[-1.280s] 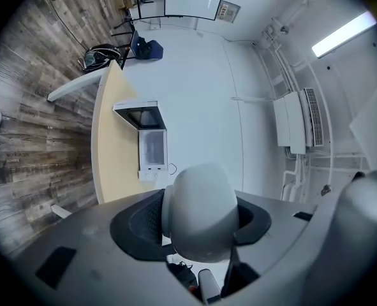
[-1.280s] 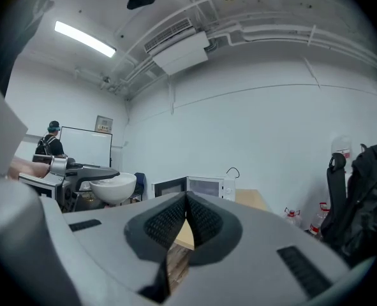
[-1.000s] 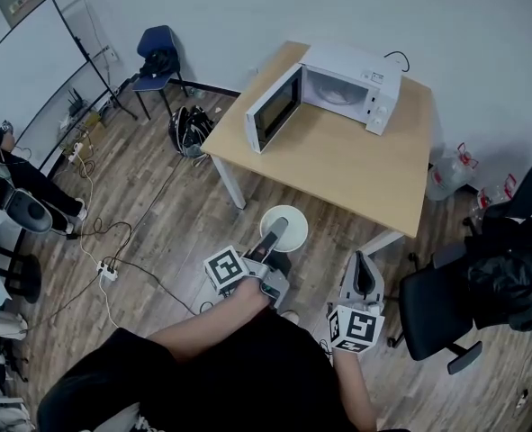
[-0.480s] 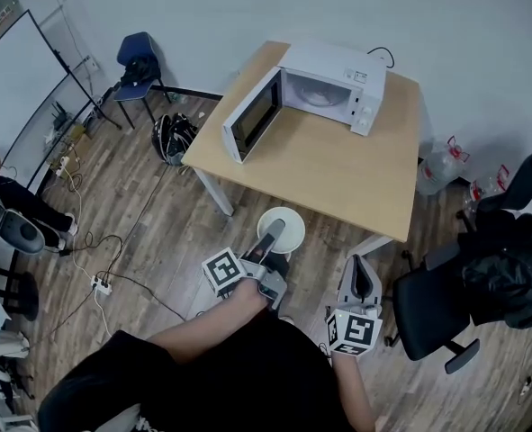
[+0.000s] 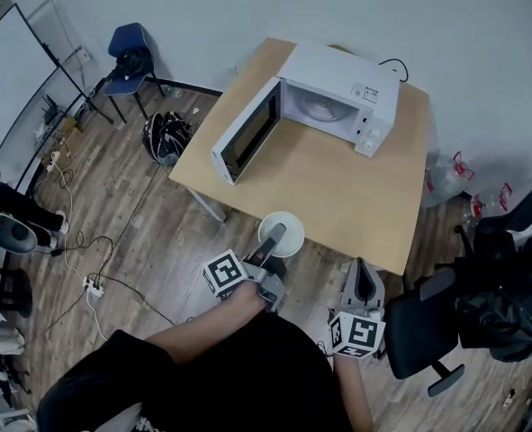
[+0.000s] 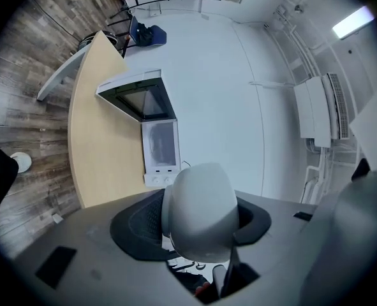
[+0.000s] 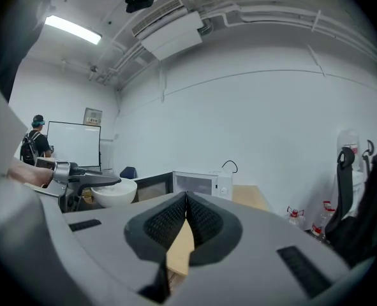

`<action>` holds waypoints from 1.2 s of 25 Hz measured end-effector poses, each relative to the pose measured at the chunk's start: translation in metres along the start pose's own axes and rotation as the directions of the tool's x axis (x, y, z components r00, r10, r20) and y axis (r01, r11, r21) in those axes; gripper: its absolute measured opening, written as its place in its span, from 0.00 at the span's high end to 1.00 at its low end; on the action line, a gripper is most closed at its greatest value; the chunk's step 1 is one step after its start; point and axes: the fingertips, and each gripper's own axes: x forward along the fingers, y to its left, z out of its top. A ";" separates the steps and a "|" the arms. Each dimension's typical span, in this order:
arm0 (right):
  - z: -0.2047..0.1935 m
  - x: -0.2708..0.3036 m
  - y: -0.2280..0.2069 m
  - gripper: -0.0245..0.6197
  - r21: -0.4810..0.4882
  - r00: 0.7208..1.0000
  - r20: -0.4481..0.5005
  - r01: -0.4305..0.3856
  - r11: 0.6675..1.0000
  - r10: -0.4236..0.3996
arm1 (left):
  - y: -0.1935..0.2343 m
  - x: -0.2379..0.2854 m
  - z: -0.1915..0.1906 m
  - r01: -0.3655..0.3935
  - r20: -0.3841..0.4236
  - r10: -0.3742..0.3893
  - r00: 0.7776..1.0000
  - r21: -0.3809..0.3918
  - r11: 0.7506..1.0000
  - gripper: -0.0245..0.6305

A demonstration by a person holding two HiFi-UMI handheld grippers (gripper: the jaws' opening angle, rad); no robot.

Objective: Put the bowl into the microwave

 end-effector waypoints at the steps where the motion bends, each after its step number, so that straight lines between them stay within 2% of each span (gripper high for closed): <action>1: 0.004 0.012 -0.003 0.87 0.000 1.000 -0.004 0.002 1.000 -0.002 | 0.003 0.011 0.007 -0.005 -0.004 0.005 1.000 -0.001 1.000 0.62; 5: 0.010 0.062 -0.013 0.87 0.007 0.999 -0.036 0.004 1.000 -0.004 | 0.021 0.056 0.036 -0.042 -0.017 0.042 0.999 0.006 0.999 0.62; 11: 0.019 0.137 -0.014 0.87 -0.015 0.996 -0.086 -0.010 1.000 0.009 | 0.027 0.131 0.074 -0.020 -0.055 0.020 0.998 -0.003 1.000 0.62; 14: 0.018 0.170 -0.012 0.87 -0.027 0.992 -0.124 -0.020 0.999 0.016 | 0.038 0.157 0.092 -0.048 -0.063 0.047 0.997 -0.014 0.999 0.62; 17: 0.018 0.198 -0.008 0.87 -0.031 0.989 -0.147 -0.026 0.999 0.021 | 0.043 0.181 0.107 -0.041 -0.074 0.038 0.997 -0.041 0.998 0.62; 19: 0.019 0.217 -0.006 0.87 -0.038 0.988 -0.153 -0.029 0.999 0.023 | 0.054 0.195 0.118 -0.070 -0.086 0.068 0.994 -0.029 0.997 0.62; 25: 0.020 0.248 0.000 0.87 -0.033 0.986 -0.166 -0.011 0.999 0.005 | 0.077 0.235 0.139 -0.063 -0.104 0.062 0.993 -0.003 0.998 0.62; 30: 0.009 0.256 0.009 0.87 -0.031 0.977 -0.209 -0.036 0.999 0.029 | 0.096 0.259 0.144 -0.079 -0.113 0.077 0.991 -0.011 0.997 0.62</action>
